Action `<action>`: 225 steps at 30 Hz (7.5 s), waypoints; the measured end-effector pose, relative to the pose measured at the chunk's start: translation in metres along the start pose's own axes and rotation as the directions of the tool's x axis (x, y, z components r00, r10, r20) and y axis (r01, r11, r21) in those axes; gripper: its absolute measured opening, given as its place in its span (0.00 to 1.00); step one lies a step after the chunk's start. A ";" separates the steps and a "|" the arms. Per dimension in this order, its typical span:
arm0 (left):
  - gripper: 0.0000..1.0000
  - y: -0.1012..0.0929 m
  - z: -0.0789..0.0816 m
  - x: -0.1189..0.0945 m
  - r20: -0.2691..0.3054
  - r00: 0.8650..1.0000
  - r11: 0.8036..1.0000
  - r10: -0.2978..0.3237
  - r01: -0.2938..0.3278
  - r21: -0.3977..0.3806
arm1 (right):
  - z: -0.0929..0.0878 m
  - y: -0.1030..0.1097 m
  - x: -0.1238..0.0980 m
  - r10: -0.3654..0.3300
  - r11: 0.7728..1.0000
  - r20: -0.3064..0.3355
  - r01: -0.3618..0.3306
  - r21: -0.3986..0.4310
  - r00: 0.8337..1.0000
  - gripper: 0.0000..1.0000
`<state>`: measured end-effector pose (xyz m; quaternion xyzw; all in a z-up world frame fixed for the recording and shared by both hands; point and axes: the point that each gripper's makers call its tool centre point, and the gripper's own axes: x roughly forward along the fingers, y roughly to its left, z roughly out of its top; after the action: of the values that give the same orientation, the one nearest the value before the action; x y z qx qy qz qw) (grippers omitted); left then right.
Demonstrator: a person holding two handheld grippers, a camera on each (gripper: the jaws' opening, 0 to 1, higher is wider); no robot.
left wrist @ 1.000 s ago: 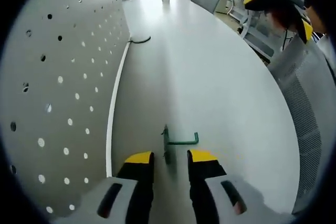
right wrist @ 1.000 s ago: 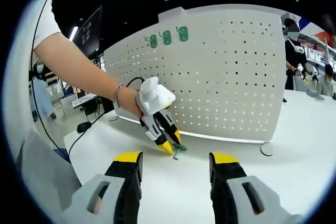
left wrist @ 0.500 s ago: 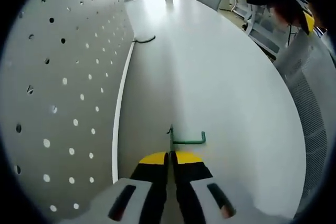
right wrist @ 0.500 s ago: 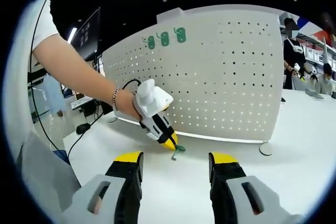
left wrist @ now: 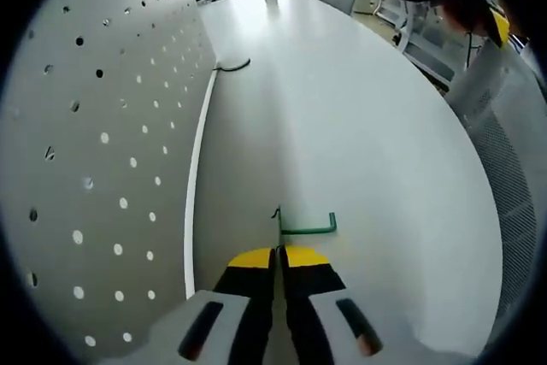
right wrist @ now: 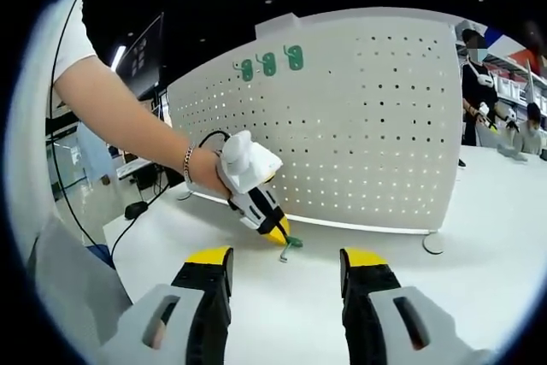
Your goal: Insert the hook assembly into the mounting plate slot until the hook locks in place.
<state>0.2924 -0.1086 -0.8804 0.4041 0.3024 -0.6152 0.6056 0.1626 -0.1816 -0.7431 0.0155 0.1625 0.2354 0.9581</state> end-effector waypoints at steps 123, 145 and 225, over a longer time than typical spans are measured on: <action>0.03 -0.034 0.032 -0.293 0.560 0.375 0.665 0.739 -0.273 -0.695 | 0.065 0.022 0.004 0.068 0.996 0.138 -0.058 -0.072 0.988 0.48; 0.03 -0.037 0.031 -0.291 0.550 0.379 0.659 0.744 -0.281 -0.698 | 0.119 0.065 0.006 0.233 0.972 0.311 -0.222 -0.072 0.921 0.46; 0.03 -0.043 0.038 -0.293 0.530 0.359 0.631 0.768 -0.283 -0.722 | 0.167 0.155 0.092 0.365 0.926 0.354 -0.374 -0.045 0.861 0.02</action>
<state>0.2277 0.0095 -0.6137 -0.0241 -0.0119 -0.3791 0.9250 0.2241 0.0057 -0.5970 0.1005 -0.0164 0.4056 0.9084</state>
